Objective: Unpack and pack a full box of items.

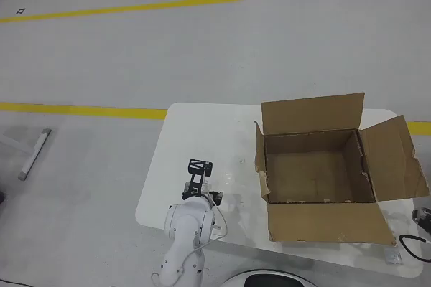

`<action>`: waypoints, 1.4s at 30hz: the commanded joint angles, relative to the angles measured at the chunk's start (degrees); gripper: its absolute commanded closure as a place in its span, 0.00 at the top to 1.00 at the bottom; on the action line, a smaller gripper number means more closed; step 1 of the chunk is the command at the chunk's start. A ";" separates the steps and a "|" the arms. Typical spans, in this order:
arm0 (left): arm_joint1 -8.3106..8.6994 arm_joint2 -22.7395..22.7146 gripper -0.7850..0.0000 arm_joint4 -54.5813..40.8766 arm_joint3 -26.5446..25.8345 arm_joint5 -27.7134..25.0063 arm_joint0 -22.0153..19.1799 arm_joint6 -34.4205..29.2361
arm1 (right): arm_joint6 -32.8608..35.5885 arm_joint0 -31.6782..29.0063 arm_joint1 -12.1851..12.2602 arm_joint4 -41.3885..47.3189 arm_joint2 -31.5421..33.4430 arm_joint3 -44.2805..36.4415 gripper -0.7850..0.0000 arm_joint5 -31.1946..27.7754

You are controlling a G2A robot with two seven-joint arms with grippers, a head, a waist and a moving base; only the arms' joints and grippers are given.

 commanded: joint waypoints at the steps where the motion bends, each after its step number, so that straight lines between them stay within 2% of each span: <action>1: 0.00 0.00 1.00 0.00 0.00 0.00 0.00 0.00 | -0.04 -0.08 0.01 -0.50 -0.48 0.06 0.00 -0.31; 16: 0.00 0.00 1.00 0.00 0.00 0.00 0.00 0.00 | -0.56 -2.63 -0.05 -3.48 -2.94 0.79 0.00 -2.16; 42: 0.00 0.00 1.00 0.00 0.00 0.00 0.00 0.00 | -0.44 -1.67 -0.07 -6.52 -6.14 3.41 0.00 -1.29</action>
